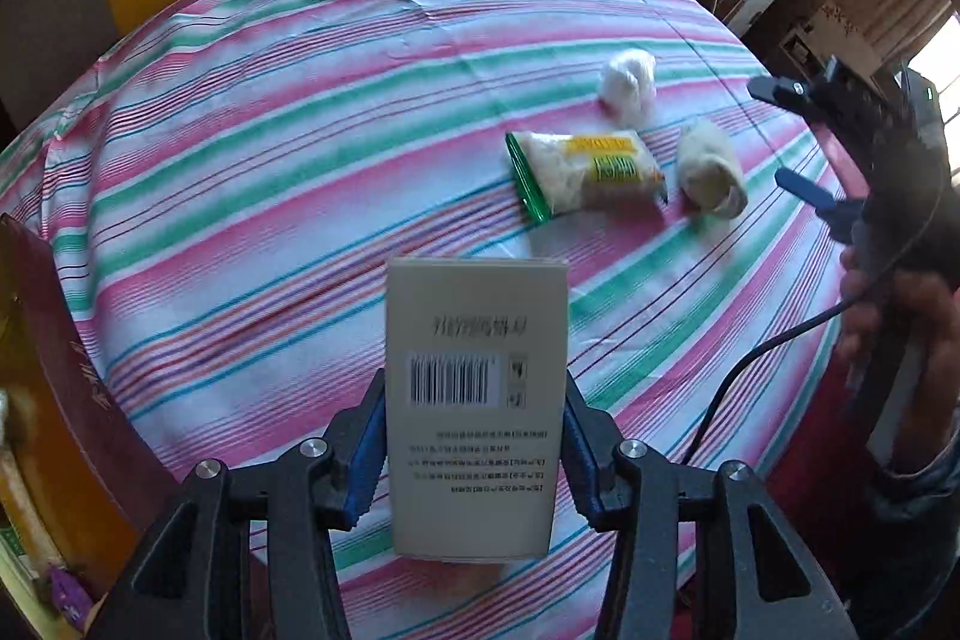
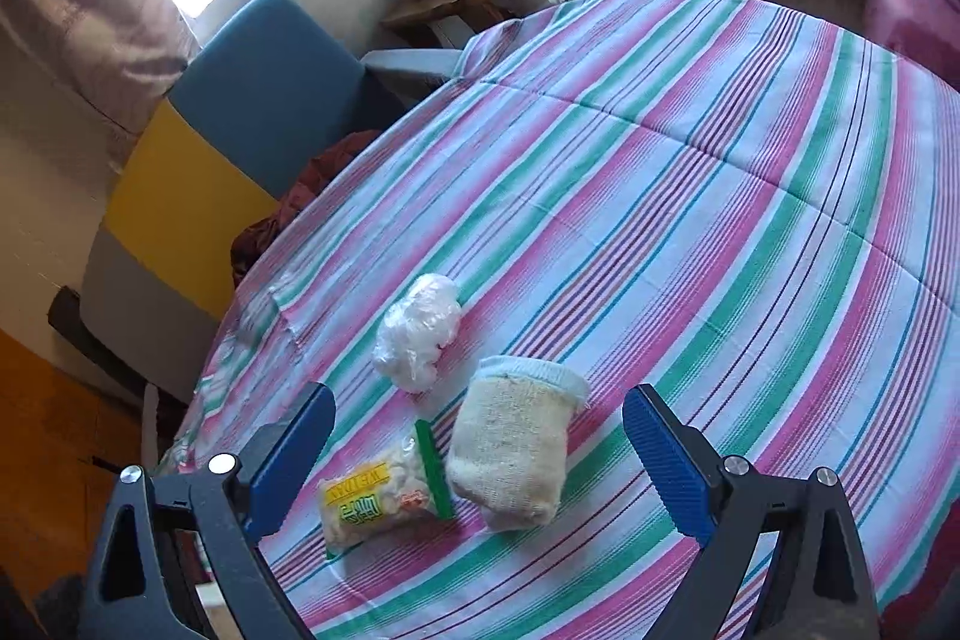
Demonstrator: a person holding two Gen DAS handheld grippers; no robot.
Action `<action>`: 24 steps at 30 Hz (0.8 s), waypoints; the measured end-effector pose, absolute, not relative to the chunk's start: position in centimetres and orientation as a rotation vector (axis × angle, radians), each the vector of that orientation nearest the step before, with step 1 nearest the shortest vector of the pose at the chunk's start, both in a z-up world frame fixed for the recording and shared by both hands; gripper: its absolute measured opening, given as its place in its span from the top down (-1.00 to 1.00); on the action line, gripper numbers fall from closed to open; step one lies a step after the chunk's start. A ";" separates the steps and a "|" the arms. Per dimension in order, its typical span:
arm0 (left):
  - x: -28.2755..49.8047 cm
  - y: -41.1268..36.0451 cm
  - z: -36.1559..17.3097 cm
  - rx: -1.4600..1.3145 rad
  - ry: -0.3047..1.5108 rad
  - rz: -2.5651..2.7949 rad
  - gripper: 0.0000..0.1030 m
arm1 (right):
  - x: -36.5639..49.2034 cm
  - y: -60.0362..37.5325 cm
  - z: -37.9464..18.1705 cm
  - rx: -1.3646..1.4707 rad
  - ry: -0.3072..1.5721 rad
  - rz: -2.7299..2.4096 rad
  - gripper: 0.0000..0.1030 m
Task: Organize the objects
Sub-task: 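Grasp the white box with the left gripper while the right grasps the knitted sponge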
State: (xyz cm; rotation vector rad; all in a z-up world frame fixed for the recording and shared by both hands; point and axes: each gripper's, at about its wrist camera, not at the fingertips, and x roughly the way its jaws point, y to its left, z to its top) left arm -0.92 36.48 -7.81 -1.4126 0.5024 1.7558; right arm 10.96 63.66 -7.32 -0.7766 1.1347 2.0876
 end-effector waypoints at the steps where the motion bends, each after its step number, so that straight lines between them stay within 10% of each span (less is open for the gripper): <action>1: -0.4 36.9 -8.4 -1.404 0.529 1.763 0.01 | 10.8 63.6 -7.5 -0.794 1.124 2.082 -0.89; 5: 1.6 38.0 -9.8 -1.360 0.556 1.773 -0.02 | 9.9 63.6 -8.5 -0.871 1.072 2.060 -0.87; 12: 2.4 37.3 -10.9 -1.310 0.509 1.802 0.00 | 7.4 63.5 -10.9 -1.060 0.939 2.044 -0.13; 24: 2.2 36.3 -11.3 -1.276 0.410 1.818 -0.01 | 6.3 62.8 -11.8 -1.171 0.868 2.078 -0.01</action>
